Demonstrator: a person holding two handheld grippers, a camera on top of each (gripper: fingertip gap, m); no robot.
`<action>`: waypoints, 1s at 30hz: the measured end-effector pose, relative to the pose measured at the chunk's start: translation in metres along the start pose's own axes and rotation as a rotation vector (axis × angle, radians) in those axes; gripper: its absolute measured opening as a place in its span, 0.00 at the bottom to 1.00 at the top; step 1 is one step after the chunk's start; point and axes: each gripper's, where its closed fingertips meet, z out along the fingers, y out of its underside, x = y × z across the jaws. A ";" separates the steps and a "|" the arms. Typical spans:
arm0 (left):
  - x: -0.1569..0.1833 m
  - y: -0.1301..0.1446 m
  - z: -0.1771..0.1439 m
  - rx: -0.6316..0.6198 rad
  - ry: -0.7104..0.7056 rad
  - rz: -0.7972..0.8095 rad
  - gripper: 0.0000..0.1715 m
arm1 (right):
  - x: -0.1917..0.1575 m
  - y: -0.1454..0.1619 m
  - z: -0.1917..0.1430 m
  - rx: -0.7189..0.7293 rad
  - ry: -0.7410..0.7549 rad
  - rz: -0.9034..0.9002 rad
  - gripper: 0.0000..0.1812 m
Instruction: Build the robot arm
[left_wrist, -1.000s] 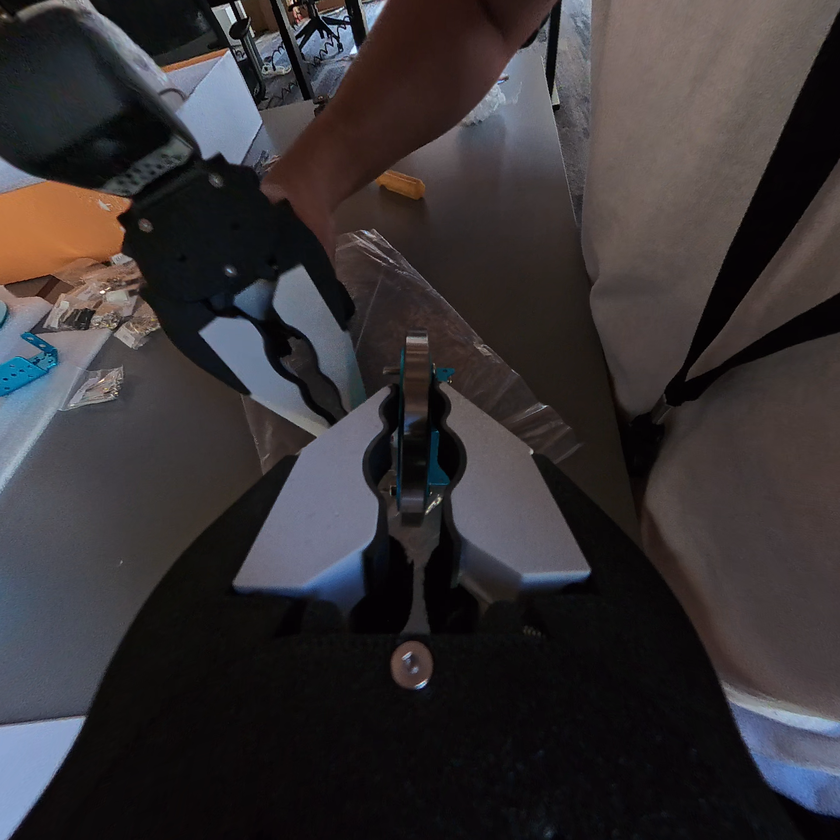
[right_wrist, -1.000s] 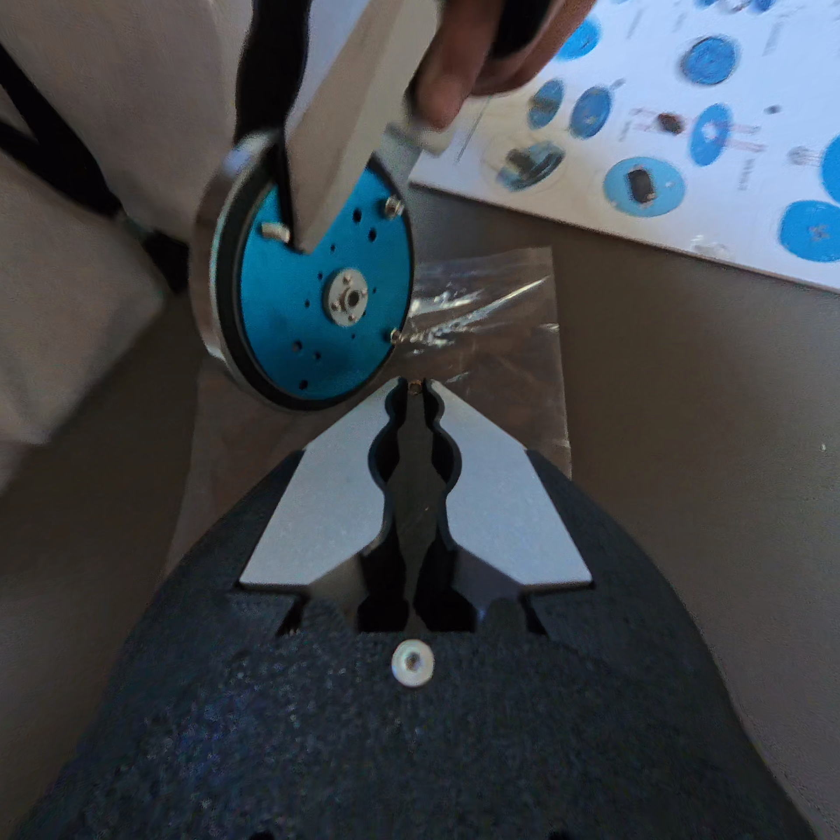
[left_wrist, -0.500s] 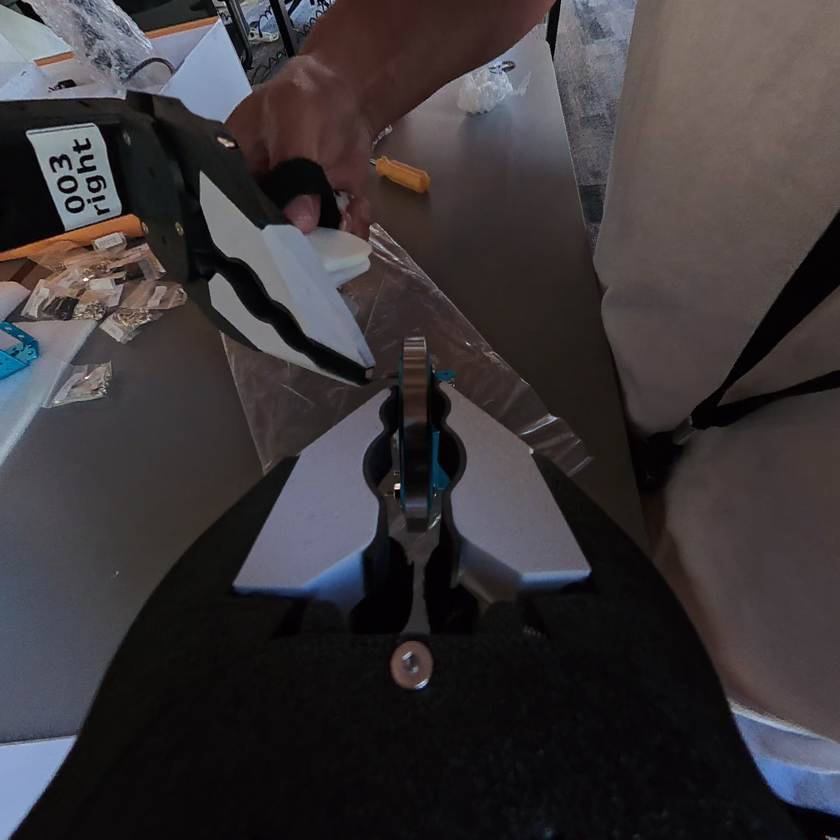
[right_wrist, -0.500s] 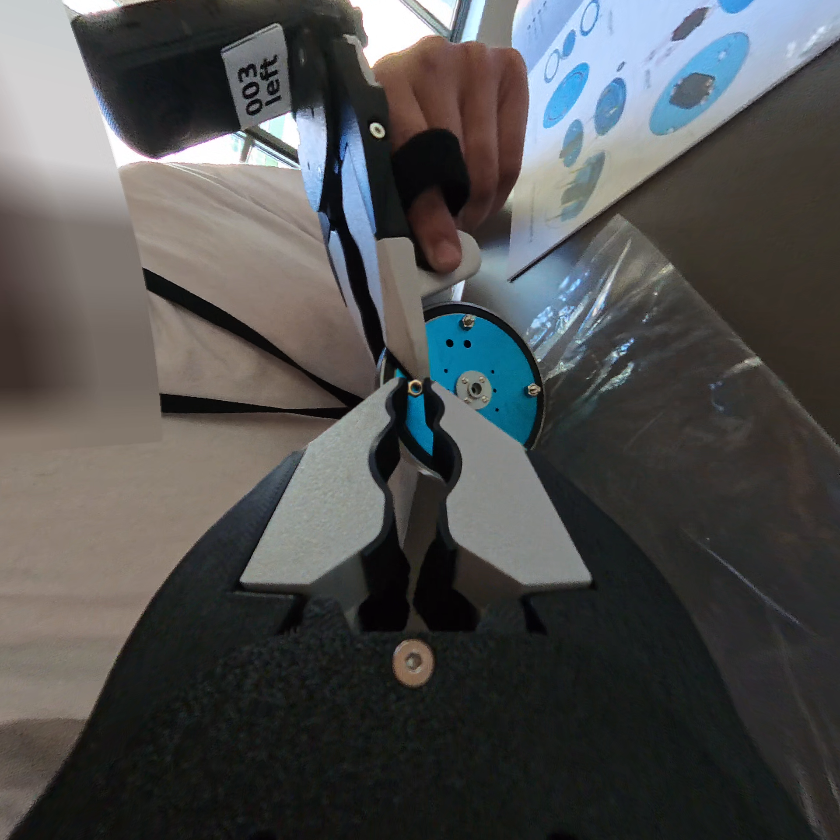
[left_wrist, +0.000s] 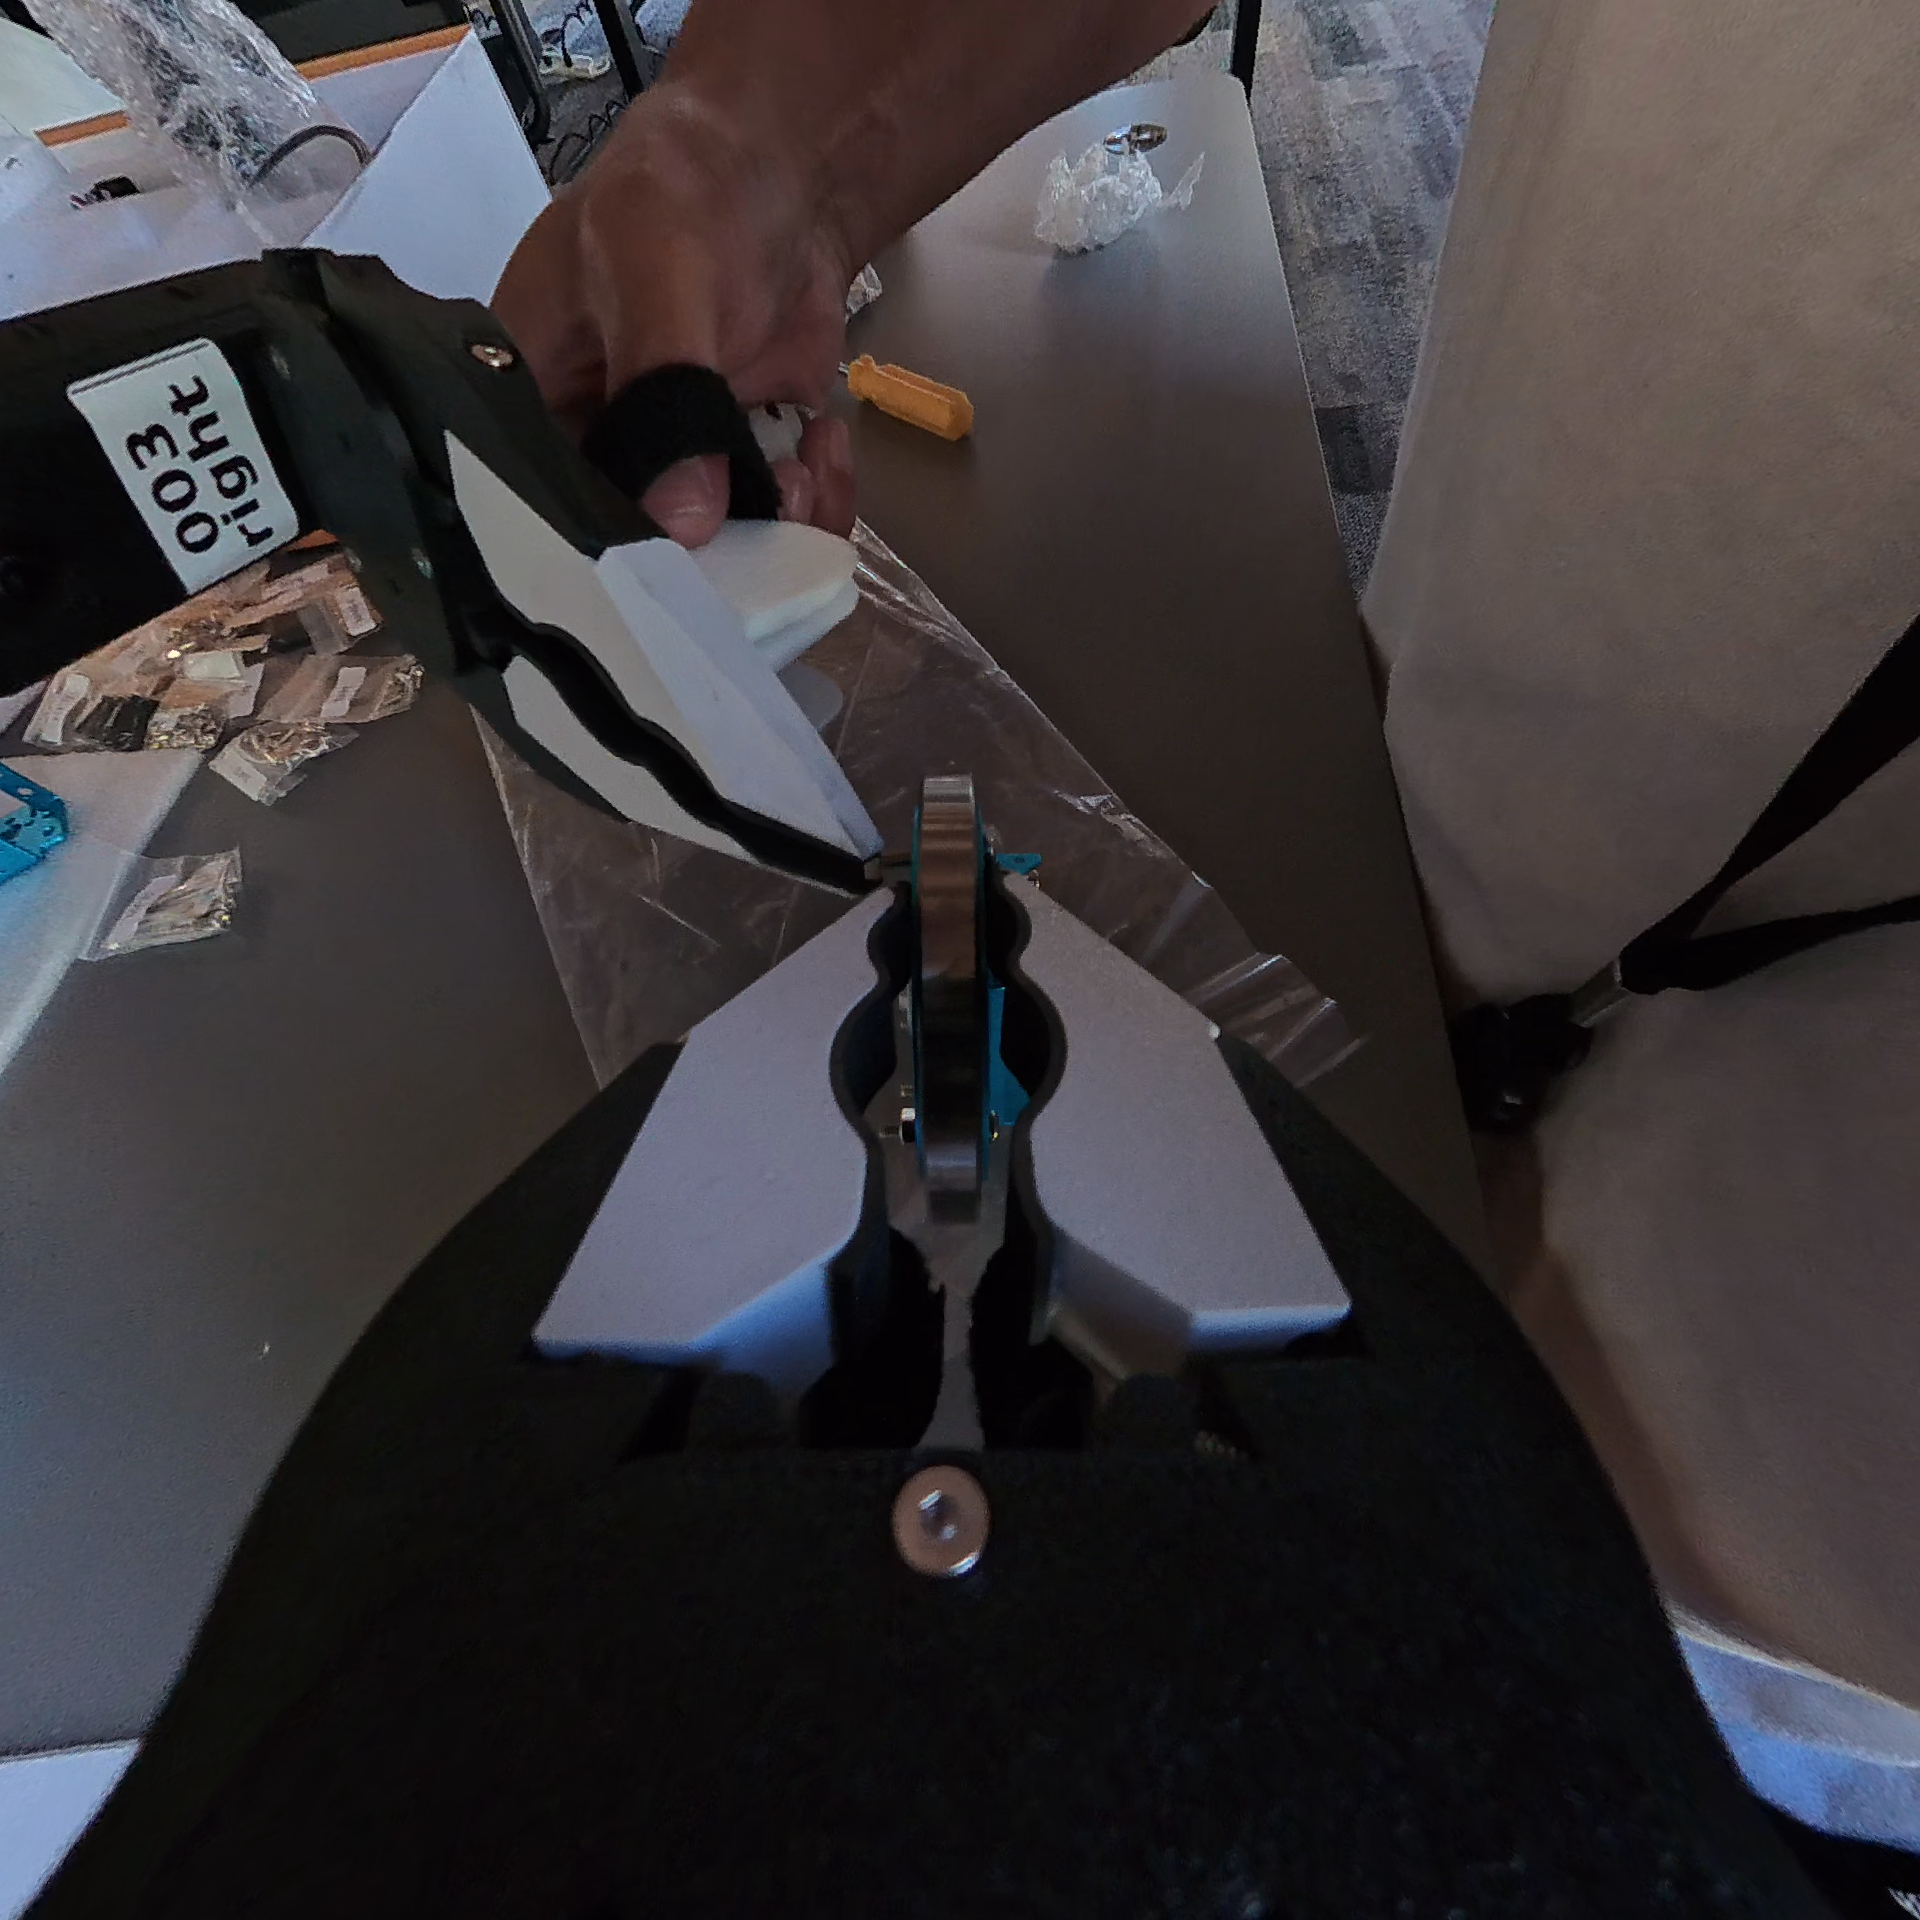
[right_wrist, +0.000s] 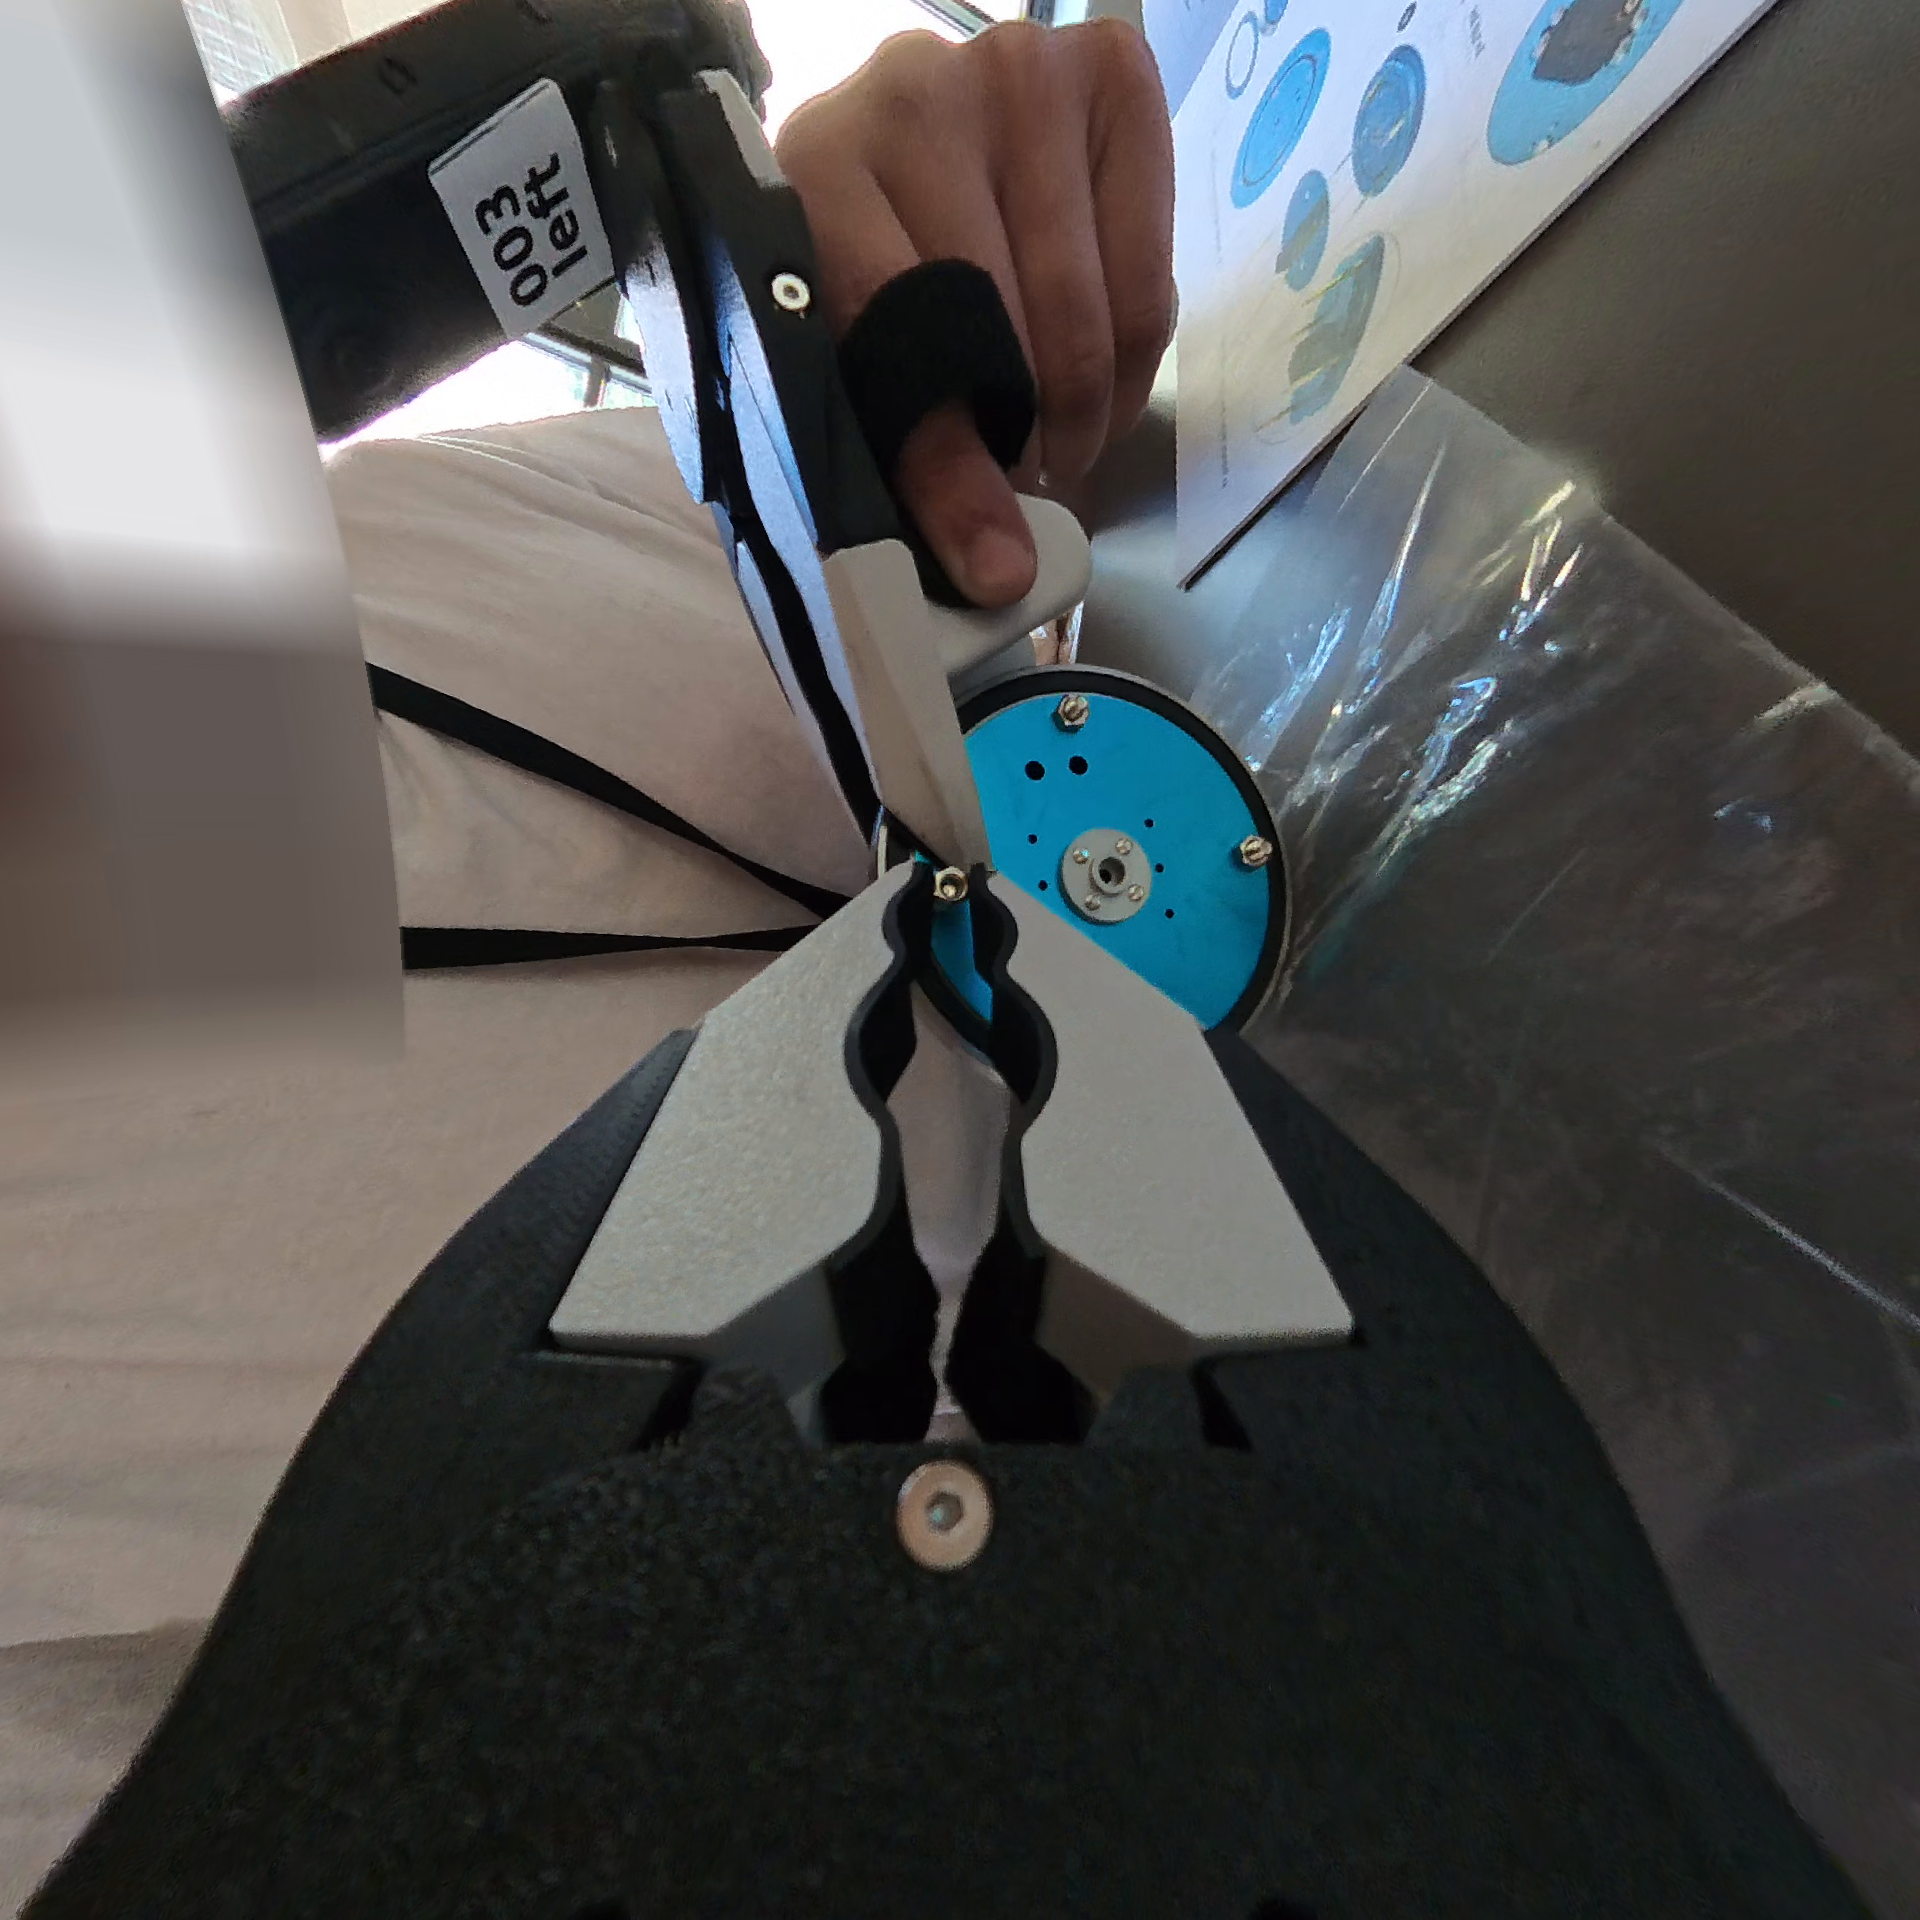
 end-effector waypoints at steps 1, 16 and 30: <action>-0.001 0.000 0.000 0.001 0.000 -0.002 0.07 | 0.000 0.000 0.000 0.000 -0.001 0.006 0.03; -0.003 -0.001 0.002 -0.025 0.001 0.000 0.07 | -0.002 0.002 -0.005 -0.049 0.109 0.102 0.06; -0.002 -0.001 0.002 -0.015 0.003 0.003 0.07 | -0.013 0.002 -0.017 -0.011 0.108 0.043 0.06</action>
